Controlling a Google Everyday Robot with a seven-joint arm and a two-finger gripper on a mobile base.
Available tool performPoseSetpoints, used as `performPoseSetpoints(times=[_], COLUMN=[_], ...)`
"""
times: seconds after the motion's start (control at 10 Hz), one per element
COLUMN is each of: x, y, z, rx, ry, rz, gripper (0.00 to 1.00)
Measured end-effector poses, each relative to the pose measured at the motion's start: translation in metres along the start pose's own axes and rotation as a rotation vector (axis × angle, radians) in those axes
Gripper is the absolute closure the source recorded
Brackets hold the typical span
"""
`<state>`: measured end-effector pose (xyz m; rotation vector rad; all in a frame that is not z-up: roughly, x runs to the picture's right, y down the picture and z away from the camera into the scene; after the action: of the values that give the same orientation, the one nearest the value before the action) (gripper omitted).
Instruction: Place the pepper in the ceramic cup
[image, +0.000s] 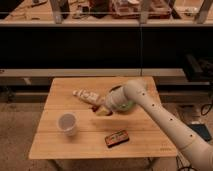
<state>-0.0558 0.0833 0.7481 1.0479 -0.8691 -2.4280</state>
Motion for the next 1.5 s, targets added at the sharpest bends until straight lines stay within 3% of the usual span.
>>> performPoseSetpoints(times=[0.1, 0.3, 0.5, 0.6, 0.8, 1.0, 1.2, 1.5], x=[0.029, 0.106, 0.141, 0.145, 0.139, 0.126, 0.125, 0.121], y=[0.0, -0.008, -0.027, -0.042, -0.074, -0.09, -0.098, -0.096], z=[-0.002, -0.003, 0.012, 0.027, 0.061, 0.084, 0.095, 0.107], rx=[0.031, 0.145, 0.241, 0.289, 0.376, 0.426, 0.451, 0.463], ry=[0.082, 0.306, 0.401, 0.407, 0.366, 0.314, 0.287, 0.265], rz=[-0.02, -0.073, -0.127, -0.155, -0.205, -0.228, -0.244, -0.242], gripper=[0.96, 0.96, 0.96, 0.96, 0.96, 0.96, 0.94, 0.66])
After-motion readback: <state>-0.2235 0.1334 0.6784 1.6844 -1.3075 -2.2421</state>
